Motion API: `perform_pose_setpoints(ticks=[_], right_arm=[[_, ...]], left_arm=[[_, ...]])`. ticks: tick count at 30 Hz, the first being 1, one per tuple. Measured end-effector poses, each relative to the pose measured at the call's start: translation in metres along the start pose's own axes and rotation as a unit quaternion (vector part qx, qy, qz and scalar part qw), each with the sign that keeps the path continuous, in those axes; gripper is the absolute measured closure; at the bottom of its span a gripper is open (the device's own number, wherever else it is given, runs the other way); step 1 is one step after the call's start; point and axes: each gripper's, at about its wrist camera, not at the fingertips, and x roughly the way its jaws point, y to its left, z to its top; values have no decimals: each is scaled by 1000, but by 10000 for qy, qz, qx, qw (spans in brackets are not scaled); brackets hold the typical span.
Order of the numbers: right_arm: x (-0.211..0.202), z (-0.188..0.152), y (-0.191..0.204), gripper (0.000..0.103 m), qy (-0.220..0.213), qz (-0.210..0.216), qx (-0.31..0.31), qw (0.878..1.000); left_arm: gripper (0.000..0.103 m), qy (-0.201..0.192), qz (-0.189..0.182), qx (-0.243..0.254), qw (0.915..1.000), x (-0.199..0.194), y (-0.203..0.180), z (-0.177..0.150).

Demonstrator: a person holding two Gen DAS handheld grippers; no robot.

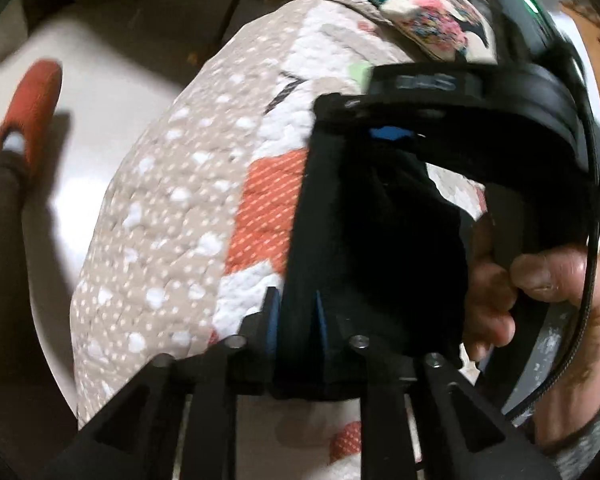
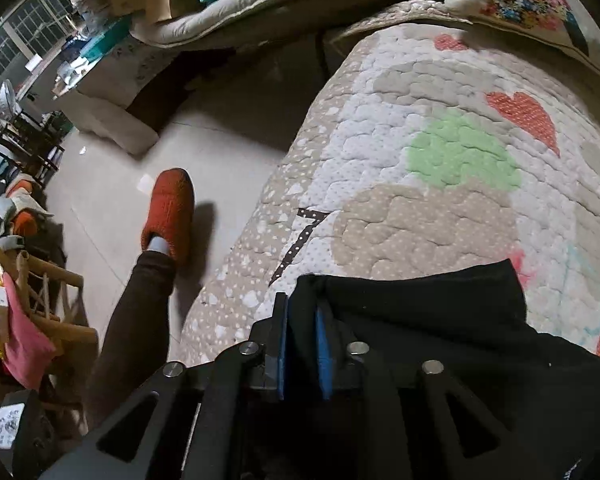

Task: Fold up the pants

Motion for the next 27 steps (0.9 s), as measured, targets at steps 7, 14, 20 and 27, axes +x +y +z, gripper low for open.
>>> perform_pose_setpoints(ticks=[7, 14, 20, 27], right_arm=[[-88, -31, -70, 61, -1120, 195, 887, 9895], [-167, -146, -164, 54, -1970, 95, 2486, 9483], [-179, -238, -207, 51, -2451, 694, 4088, 8764], [-177, -266, -220, 51, -2576, 678, 4563, 8490]], left_arm=[[67, -397, -55, 224, 9989, -41, -3, -2], [59, -424, 84, 863, 9953, -30, -58, 15], [59, -254, 246, 1928, 9806, -7, -142, 16], [56, -11, 267, 2964, 9547, 30, -231, 10]])
